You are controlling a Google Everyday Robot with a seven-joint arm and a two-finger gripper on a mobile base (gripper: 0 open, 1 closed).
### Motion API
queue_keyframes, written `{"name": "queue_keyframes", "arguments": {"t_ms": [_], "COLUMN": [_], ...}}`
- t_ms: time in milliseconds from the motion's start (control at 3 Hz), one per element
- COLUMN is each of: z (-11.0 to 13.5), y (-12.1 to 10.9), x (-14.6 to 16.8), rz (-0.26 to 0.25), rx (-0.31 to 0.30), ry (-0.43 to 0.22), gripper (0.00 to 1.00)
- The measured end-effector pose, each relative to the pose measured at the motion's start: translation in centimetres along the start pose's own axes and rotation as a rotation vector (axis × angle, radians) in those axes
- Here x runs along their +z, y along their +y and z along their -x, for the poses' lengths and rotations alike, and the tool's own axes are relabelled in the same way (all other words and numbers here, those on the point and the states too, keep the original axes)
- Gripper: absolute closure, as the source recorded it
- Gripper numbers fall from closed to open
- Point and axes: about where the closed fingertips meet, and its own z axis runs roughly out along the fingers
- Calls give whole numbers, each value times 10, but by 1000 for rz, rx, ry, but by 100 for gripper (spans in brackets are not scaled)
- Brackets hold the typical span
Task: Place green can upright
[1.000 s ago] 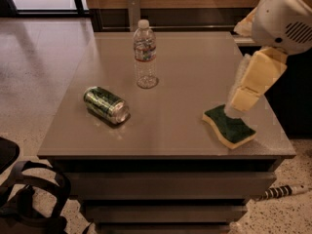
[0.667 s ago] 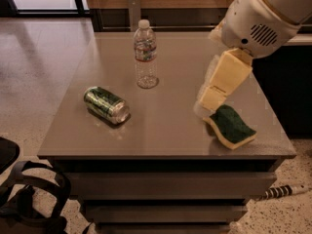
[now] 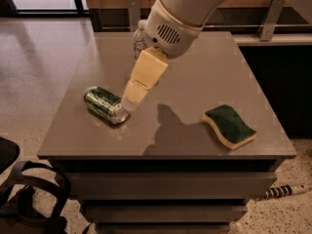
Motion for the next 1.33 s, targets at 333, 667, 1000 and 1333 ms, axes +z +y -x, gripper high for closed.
{"name": "queue_keyframes", "arguments": {"t_ms": [333,667,1000,1333], "z": [23,28,34,53], "y": [-4,-6,-12,-31], "x": [4,5,6,23], "rz": [-56,-77,-78,-69], "rx": [10,14,9,-9], "ry": [30,40,58,107], "gripper": [0,0,0,0]}}
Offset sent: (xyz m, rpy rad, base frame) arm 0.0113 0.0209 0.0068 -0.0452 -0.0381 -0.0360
